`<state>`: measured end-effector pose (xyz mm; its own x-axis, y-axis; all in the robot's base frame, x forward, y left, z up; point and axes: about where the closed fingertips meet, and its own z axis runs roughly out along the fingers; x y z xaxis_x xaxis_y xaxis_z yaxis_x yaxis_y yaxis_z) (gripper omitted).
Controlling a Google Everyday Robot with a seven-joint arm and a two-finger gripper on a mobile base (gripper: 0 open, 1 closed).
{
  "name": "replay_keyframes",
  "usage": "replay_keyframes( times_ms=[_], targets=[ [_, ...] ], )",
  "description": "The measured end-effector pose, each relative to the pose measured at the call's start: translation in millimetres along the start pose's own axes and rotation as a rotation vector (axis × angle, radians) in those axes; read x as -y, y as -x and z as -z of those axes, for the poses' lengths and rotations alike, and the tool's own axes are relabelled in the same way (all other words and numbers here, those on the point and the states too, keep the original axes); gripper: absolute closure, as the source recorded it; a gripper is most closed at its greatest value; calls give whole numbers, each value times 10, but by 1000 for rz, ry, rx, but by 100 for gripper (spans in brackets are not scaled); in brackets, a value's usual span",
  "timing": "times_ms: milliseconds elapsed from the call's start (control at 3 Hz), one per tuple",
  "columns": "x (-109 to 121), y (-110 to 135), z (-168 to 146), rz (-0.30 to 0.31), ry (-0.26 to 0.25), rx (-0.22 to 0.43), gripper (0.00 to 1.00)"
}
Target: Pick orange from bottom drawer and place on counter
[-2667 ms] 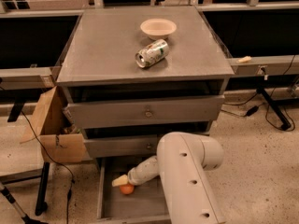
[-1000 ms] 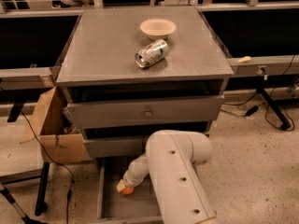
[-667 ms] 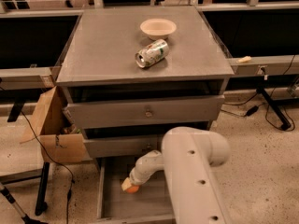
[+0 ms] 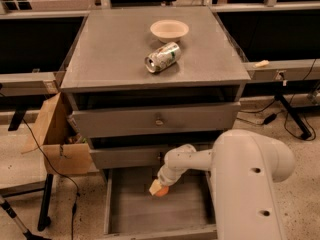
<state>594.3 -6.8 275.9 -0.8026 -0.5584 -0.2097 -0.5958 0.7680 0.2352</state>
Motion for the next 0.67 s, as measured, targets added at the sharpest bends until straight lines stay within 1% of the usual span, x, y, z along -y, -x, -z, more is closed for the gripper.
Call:
replay_keyframes(
  times_ms=[333, 667],
  targets=[
    [270, -107, 727, 89, -49, -53, 100],
    [442, -239, 1476, 128, -123, -120, 100]
  ],
)
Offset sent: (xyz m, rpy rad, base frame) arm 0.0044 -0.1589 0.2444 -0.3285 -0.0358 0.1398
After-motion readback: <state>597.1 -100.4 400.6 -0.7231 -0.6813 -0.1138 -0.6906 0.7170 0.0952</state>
